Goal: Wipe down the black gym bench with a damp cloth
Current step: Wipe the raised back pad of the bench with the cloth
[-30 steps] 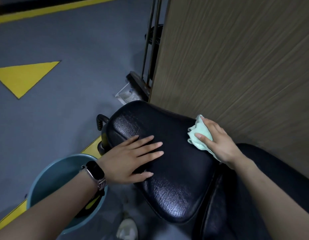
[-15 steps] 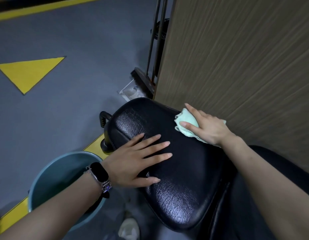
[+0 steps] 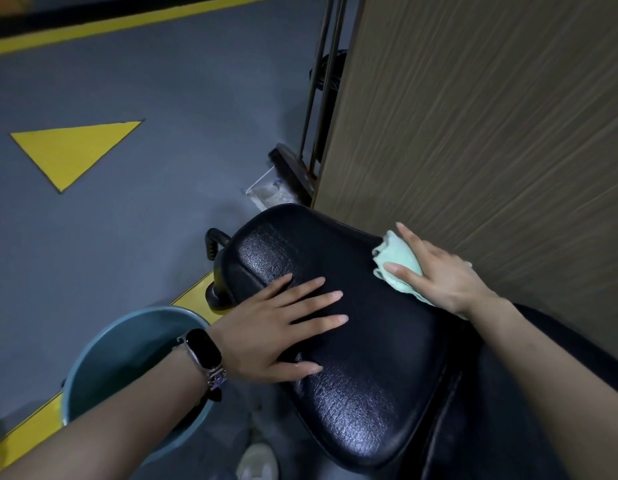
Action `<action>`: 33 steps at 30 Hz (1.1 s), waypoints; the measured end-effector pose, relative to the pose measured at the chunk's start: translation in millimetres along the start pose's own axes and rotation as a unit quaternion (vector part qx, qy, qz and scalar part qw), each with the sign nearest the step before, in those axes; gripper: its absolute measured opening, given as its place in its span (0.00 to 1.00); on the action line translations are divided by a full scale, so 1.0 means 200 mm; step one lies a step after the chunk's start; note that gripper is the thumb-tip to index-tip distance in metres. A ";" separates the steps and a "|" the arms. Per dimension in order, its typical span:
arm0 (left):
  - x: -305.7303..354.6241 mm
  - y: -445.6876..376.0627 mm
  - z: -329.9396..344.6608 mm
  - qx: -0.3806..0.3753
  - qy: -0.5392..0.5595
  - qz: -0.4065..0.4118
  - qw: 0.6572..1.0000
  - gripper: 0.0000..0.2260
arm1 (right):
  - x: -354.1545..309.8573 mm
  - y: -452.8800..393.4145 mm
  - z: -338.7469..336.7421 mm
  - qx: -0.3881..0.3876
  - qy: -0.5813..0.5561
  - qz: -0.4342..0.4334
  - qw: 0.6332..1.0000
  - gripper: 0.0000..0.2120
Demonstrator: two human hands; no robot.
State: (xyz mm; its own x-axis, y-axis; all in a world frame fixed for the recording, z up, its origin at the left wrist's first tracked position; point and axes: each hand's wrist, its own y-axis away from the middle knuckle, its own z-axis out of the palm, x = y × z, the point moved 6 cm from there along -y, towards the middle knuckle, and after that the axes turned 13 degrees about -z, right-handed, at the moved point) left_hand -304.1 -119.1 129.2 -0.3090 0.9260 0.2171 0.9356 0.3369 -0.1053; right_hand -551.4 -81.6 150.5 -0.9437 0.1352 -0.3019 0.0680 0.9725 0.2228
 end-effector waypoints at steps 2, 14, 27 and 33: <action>0.00 0.00 0.00 -0.003 0.001 -0.003 1.000 0.28 | 0.05 0.06 0.00 0.002 0.002 0.015 1.000 0.39; -0.01 0.00 0.01 0.005 0.000 -0.011 1.000 0.30 | 0.06 0.12 0.02 0.004 -0.002 0.020 1.000 0.39; -0.03 0.00 0.01 0.022 -0.019 0.003 1.000 0.31 | -0.32 -0.36 0.06 -0.035 0.076 -0.078 0.993 0.38; -0.03 0.00 0.02 0.018 -0.004 0.006 1.000 0.31 | -0.47 -0.55 0.09 -0.030 0.051 -0.078 0.995 0.39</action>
State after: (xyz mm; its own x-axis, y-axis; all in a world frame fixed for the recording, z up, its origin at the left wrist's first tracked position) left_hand -302.4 -124.0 124.6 -0.2998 0.9312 0.2072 0.9325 0.3319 -0.1427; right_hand -463.8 -197.3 139.0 -0.9693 -0.0383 -0.2430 -0.0976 0.9667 0.2368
